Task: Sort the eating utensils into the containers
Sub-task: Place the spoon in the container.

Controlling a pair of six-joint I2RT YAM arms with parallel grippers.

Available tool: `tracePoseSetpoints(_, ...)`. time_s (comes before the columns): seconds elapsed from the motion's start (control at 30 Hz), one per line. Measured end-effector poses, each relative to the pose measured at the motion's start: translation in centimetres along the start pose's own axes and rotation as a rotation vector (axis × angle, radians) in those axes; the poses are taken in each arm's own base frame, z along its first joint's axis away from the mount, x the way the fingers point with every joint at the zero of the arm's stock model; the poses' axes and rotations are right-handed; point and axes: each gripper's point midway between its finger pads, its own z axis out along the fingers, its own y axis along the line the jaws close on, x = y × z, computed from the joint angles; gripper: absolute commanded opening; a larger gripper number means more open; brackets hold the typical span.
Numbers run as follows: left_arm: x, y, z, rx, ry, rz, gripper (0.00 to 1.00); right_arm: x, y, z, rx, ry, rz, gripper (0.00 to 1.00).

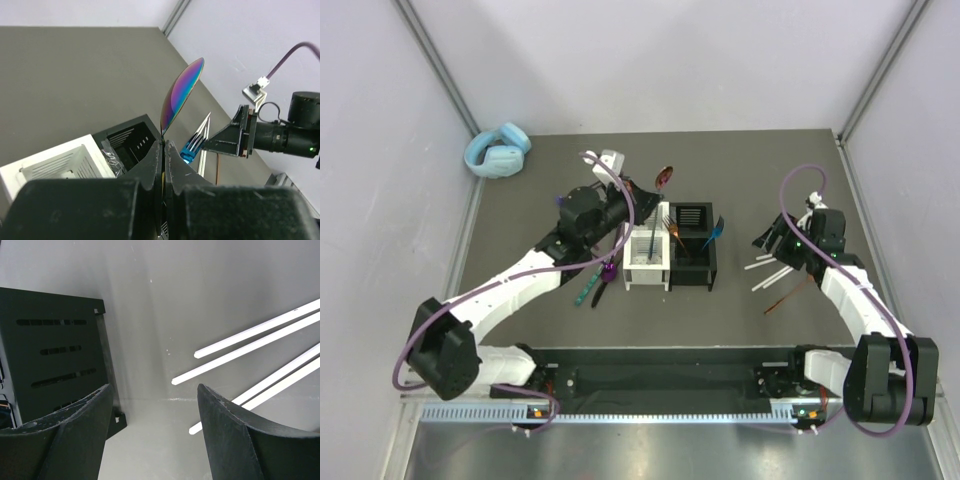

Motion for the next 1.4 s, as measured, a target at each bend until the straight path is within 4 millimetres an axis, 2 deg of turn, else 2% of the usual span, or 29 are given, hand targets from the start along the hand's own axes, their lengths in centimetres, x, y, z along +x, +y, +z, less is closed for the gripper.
tracePoseSetpoints(0.13,1.4,0.1,0.6,-0.004,0.032,0.002,0.00,0.0,0.0,0.0,0.001,0.001,0.000,0.69)
tracePoseSetpoints(0.2,1.5,0.2,0.7,-0.016,0.028,0.011,0.00,0.0,0.0,0.0,0.001,0.002,0.000,0.69)
tracePoseSetpoints(0.47,-0.1,1.7,0.9,-0.093,-0.033,0.108,0.00,0.0,0.0,0.0,0.001,0.002,0.000,0.69)
tracePoseSetpoints(0.6,-1.0,2.7,2.1,-0.142,-0.063,0.164,0.00,0.1,0.0,0.0,0.001,0.002,0.000,0.69)
tracePoseSetpoints(0.77,-1.5,4.6,5.1,-0.181,-0.072,0.206,0.00,0.3,-0.1,-0.1,0.005,0.010,0.000,0.69)
tracePoseSetpoints(0.83,-1.2,6.1,6.0,-0.207,-0.065,0.212,0.00,0.4,-0.2,-0.1,0.009,0.016,0.001,0.69)
tracePoseSetpoints(1.1,0.2,13.1,7.1,-0.333,-0.029,0.207,0.00,0.5,-0.3,-0.1,0.010,0.019,-0.004,0.69)
tracePoseSetpoints(1.2,-0.3,14.0,7.8,-0.347,-0.035,0.212,0.00,0.6,-0.4,0.1,0.014,0.027,-0.001,0.69)
tracePoseSetpoints(1.4,-0.7,13.3,8.4,-0.314,-0.047,0.212,0.00,0.9,-0.7,0.4,0.021,0.041,0.004,0.69)
